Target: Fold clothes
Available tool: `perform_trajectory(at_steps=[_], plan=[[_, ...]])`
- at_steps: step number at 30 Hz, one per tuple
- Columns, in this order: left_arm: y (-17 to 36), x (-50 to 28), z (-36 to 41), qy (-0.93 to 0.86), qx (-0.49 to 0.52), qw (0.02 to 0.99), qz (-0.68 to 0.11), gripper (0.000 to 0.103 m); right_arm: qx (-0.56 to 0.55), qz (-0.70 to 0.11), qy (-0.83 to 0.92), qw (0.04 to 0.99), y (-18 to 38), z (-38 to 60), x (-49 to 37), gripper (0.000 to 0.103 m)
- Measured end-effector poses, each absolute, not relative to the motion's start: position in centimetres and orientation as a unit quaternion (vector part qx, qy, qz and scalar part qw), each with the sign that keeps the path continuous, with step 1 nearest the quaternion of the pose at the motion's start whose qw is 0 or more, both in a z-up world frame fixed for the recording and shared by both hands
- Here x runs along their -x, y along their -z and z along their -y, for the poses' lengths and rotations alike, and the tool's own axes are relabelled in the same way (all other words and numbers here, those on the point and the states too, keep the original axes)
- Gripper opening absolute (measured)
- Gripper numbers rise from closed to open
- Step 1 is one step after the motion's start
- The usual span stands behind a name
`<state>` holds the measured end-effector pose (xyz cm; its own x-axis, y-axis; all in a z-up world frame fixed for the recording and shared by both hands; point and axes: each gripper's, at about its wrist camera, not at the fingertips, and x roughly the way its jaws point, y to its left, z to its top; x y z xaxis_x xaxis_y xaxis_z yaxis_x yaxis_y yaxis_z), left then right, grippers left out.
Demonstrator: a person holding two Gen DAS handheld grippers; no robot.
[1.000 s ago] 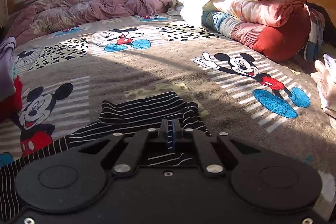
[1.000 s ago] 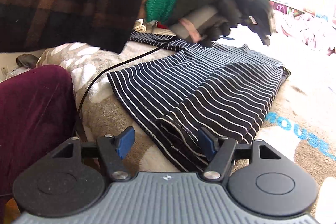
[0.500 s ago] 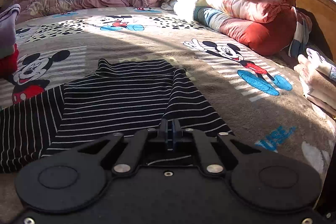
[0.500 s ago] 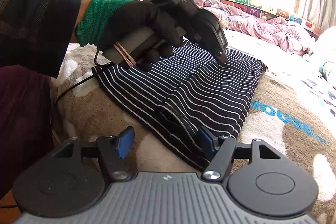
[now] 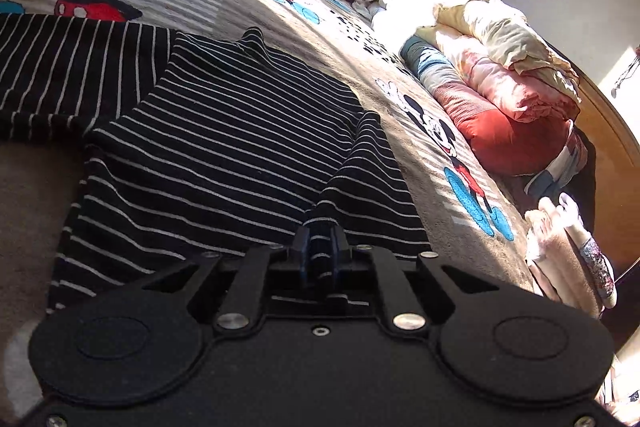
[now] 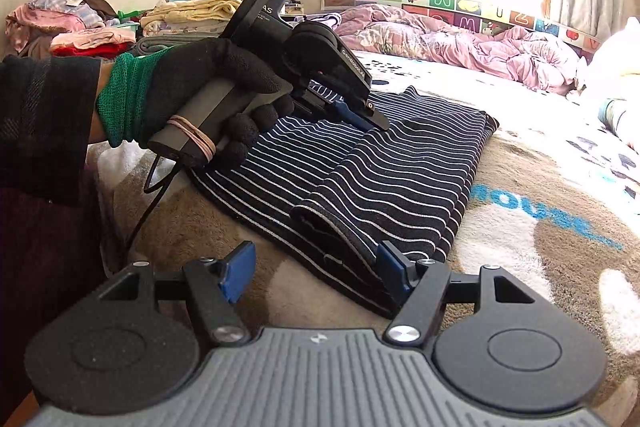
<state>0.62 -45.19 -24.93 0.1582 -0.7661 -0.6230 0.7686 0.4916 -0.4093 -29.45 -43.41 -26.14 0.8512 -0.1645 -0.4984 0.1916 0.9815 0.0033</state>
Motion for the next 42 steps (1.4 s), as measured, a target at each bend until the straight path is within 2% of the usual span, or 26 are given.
perform_trajectory(at_steps=[1, 3, 6, 7, 10, 14, 18, 20, 22, 25, 29, 32, 33, 38, 42], plan=[[24.5, 0.3, 45.6, 0.501, -0.037, 0.773, -0.387, 0.009, -0.024, -0.259, 0.093, 0.961, 26.1, 43.3, 29.5, 0.067], [23.2, 1.3, 45.3, 0.505, -0.029, 0.784, -0.360, 0.010, -0.020, -0.264, 0.095, 0.960, 26.1, 43.0, 29.5, 0.069], [22.7, 2.2, 44.7, 0.538, 0.010, 0.771, -0.340, 0.026, -0.016, -0.266, 0.098, 0.959, 26.2, 42.7, 29.7, 0.069], [23.2, 2.9, 45.0, 0.541, -0.016, 0.770, -0.337, 0.027, -0.013, -0.264, 0.098, 0.959, 26.2, 42.5, 29.7, 0.069], [24.3, 5.6, 45.8, 0.540, -0.125, 0.774, -0.306, 0.027, 0.008, -0.255, 0.105, 0.961, 26.2, 42.1, 29.9, 0.069], [22.6, 8.2, 41.5, 0.588, -0.105, 0.757, -0.266, 0.027, 0.035, -0.249, 0.118, 0.961, 26.1, 41.2, 30.2, 0.069], [24.1, 12.0, 39.4, 0.638, -0.174, 0.707, -0.249, 0.026, 0.046, -0.251, 0.121, 0.959, 26.3, 40.8, 30.1, 0.069], [25.1, 13.1, 38.8, 0.627, -0.197, 0.713, -0.243, 0.023, 0.056, -0.249, 0.123, 0.959, 26.3, 40.6, 30.1, 0.070], [24.6, 12.7, 37.8, 0.632, -0.155, 0.714, -0.258, 0.021, 0.052, -0.266, 0.128, 0.954, 26.7, 40.8, 29.8, 0.070], [24.3, 12.6, 37.0, 0.633, -0.129, 0.715, -0.268, 0.021, 0.076, -0.243, 0.142, 0.957, 26.5, 40.1, 30.0, 0.070], [25.2, 10.2, 35.9, 0.620, -0.075, 0.707, -0.332, 0.024, 0.048, -0.273, 0.137, 0.951, 27.2, 40.9, 29.2, 0.072], [23.6, 7.8, 33.5, 0.592, -0.002, 0.732, -0.337, 0.038, 0.045, -0.258, 0.140, 0.955, 26.2, 40.5, 29.5, 0.071], [23.2, 6.7, 32.6, 0.573, 0.023, 0.747, -0.337, 0.044, 0.035, -0.246, 0.142, 0.958, 25.8, 40.4, 29.9, 0.071], [24.2, -1.2, 27.0, 0.427, 0.189, 0.801, -0.375, 0.044, -0.077, -0.194, 0.164, 0.964, 24.5, 42.6, 31.6, 0.072], [24.7, -7.3, 22.1, 0.308, 0.301, 0.827, -0.362, 0.045, -0.158, -0.165, 0.201, 0.953, 24.8, 45.8, 32.7, 0.073]])
